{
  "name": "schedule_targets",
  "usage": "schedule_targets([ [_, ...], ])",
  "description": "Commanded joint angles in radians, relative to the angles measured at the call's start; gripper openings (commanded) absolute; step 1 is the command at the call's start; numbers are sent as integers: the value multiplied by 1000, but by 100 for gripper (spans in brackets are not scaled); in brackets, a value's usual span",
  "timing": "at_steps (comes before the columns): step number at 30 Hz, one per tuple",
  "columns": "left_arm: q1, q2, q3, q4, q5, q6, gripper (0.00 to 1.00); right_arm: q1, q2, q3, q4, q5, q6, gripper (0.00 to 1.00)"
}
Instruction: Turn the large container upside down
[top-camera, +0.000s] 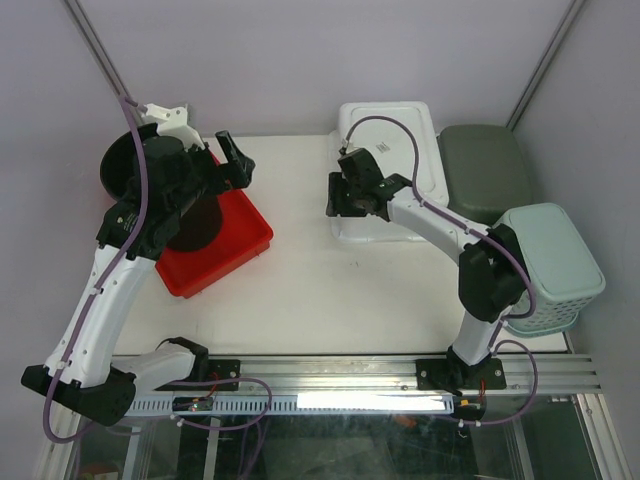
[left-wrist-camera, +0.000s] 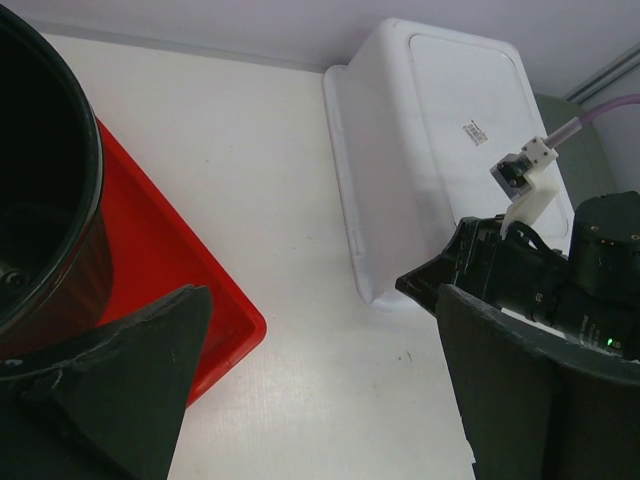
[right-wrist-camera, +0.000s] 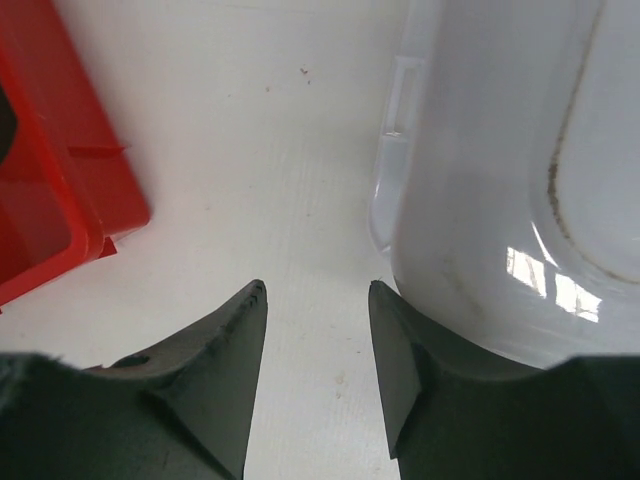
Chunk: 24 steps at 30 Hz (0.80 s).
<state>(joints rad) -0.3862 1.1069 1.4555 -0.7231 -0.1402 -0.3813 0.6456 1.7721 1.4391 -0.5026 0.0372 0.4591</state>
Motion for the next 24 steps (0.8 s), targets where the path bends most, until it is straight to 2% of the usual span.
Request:
schedule_targets([
  [1, -4, -9, 0, 28, -23, -2, 99, -11, -48, 46, -20, 108, -36, 49],
  [8, -4, 37, 43, 28, -22, 28, 99, 3, -152, -20, 36, -27, -16, 50],
  [11, -3, 59, 87, 1, -73, 42, 99, 17, -220, -73, 62, -57, -14, 53],
  [18, 12, 139, 210, -101, -327, 110, 99, 17, -427, -159, 24, 87, 43, 60],
  [24, 138, 266, 290, -188, -288, 82, 99, 16, -532, -220, 55, 166, 46, 70],
])
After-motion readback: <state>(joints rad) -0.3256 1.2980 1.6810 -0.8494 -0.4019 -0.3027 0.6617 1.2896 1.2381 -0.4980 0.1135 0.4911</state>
